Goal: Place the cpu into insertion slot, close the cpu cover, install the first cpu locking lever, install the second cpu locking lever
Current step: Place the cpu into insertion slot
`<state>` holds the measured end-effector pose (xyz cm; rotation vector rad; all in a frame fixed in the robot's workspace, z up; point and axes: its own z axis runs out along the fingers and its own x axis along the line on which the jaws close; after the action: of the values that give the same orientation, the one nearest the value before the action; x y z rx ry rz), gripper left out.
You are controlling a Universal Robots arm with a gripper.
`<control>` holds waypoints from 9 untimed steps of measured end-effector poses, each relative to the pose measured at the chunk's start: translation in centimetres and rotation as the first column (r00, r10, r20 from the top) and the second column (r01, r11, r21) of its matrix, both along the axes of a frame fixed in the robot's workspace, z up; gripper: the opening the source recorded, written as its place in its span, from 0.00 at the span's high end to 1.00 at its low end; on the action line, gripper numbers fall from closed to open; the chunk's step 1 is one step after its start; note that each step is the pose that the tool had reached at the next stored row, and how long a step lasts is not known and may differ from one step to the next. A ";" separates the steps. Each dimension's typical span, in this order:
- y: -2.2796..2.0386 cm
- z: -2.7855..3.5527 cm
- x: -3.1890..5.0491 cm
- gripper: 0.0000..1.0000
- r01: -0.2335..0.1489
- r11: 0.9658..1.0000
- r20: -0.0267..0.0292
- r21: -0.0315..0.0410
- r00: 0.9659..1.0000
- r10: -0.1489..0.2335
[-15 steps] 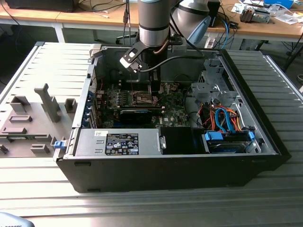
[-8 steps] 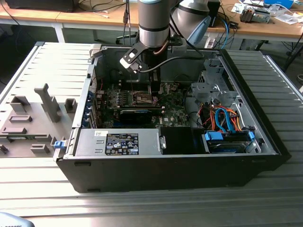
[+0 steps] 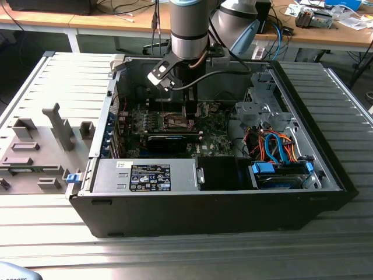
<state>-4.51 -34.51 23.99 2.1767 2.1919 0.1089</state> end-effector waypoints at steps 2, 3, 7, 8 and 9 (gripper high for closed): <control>0.00 -0.03 0.00 0.46 0.000 1.000 0.000 0.000 1.000 0.000; 0.00 -0.07 0.00 0.46 0.000 1.000 0.000 0.000 1.000 0.000; 0.00 -0.20 0.00 0.46 0.000 1.000 0.000 0.000 1.000 0.000; 0.00 -0.23 0.00 0.46 0.000 1.000 0.000 0.000 1.000 0.000; 0.00 -0.25 0.00 0.46 0.000 1.000 0.000 0.000 1.000 0.000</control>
<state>-4.52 -34.51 23.74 2.1767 2.1919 0.1089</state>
